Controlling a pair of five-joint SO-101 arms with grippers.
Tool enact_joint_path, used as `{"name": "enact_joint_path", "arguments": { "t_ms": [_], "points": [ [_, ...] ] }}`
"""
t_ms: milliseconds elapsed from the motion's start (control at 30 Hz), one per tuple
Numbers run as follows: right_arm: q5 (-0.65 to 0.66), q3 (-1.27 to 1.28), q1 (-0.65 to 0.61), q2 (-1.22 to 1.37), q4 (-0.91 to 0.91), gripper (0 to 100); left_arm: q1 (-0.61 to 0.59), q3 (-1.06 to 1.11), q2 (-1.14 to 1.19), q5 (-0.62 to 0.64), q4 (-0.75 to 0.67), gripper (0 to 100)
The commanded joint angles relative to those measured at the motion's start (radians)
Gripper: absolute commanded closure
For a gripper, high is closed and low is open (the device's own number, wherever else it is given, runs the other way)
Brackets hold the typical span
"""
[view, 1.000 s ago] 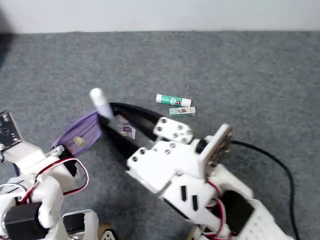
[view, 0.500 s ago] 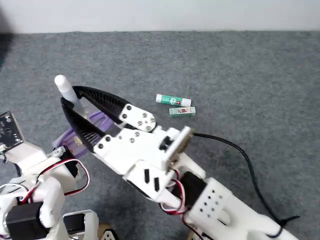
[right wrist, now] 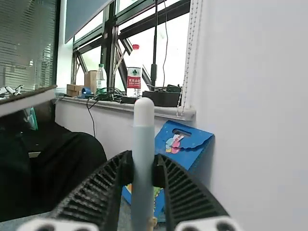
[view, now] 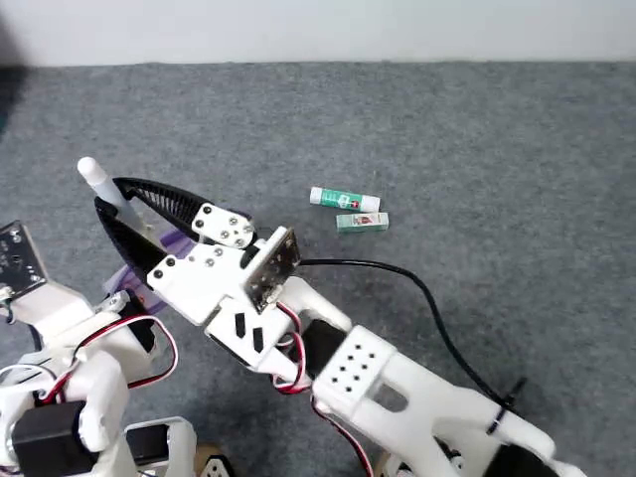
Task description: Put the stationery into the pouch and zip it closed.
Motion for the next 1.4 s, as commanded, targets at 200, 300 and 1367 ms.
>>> {"name": "enact_joint_path", "arguments": {
  "t_ms": [200, 300, 1367],
  "points": [
    [0.075, 0.189, 0.047, -0.14, -0.076, 99.1, -0.006, 0.012, 0.011, 0.011, 0.008, 99],
    [0.077, 0.209, 0.048, -0.232, 0.016, 99.1, -0.005, 0.012, 0.012, 0.011, 0.006, 99],
    [-0.037, -0.121, 0.188, -0.49, 1.233, 75.3, 0.002, 0.012, 0.012, 0.011, 0.006, 99]
  ]
}}
